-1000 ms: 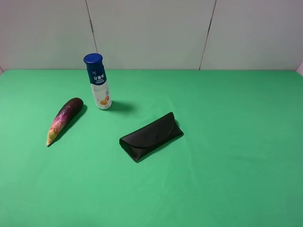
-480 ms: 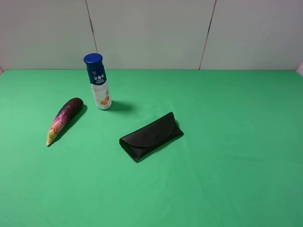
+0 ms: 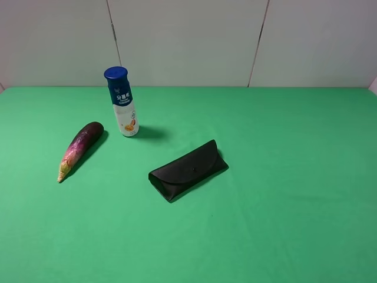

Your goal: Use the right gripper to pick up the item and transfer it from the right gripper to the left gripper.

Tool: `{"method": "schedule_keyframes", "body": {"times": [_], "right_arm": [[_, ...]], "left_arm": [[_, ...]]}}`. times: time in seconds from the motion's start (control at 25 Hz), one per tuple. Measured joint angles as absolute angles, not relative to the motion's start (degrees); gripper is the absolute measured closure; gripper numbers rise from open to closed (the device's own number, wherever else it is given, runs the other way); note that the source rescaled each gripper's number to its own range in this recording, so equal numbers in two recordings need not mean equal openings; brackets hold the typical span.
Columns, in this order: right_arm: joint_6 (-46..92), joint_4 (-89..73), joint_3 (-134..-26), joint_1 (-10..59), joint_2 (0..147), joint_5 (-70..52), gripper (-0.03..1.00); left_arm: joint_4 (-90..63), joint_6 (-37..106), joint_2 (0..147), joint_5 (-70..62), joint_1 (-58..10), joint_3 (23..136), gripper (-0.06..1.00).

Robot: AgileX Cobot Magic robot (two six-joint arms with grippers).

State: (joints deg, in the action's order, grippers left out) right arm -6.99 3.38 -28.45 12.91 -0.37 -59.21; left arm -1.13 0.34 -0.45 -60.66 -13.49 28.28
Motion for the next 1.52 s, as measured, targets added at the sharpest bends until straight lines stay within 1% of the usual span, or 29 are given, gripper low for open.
{"method": "schedule_keyframes", "body": {"times": [0.44,0.52,0.76,0.84,1.52], "right_arm": [[-7.0,3.4,-28.4,12.9,-0.4,-59.2,-0.03],[-7.0,3.4,-28.4,12.9,-0.4,-59.2,-0.03],[-7.0,3.4,-28.4,12.9,-0.4,-59.2,-0.03],[-7.0,3.4,-28.4,12.9,-0.4,-59.2,-0.03],[-7.0,3.3,-28.4,12.9,-0.4,-59.2,-0.03]], "left_arm": [[-0.7,0.0,-0.5,-60.7,-12.9,28.3,-0.04],[-0.7,0.0,-0.5,-60.7,-11.1,28.3,-0.04],[-0.7,0.0,-0.5,-60.7,-2.3,28.3,-0.04],[-0.7,0.0,-0.5,-60.7,-0.7,28.3,-0.04],[-0.7,0.0,-0.5,-60.7,-0.2,28.3,-0.04]]}}
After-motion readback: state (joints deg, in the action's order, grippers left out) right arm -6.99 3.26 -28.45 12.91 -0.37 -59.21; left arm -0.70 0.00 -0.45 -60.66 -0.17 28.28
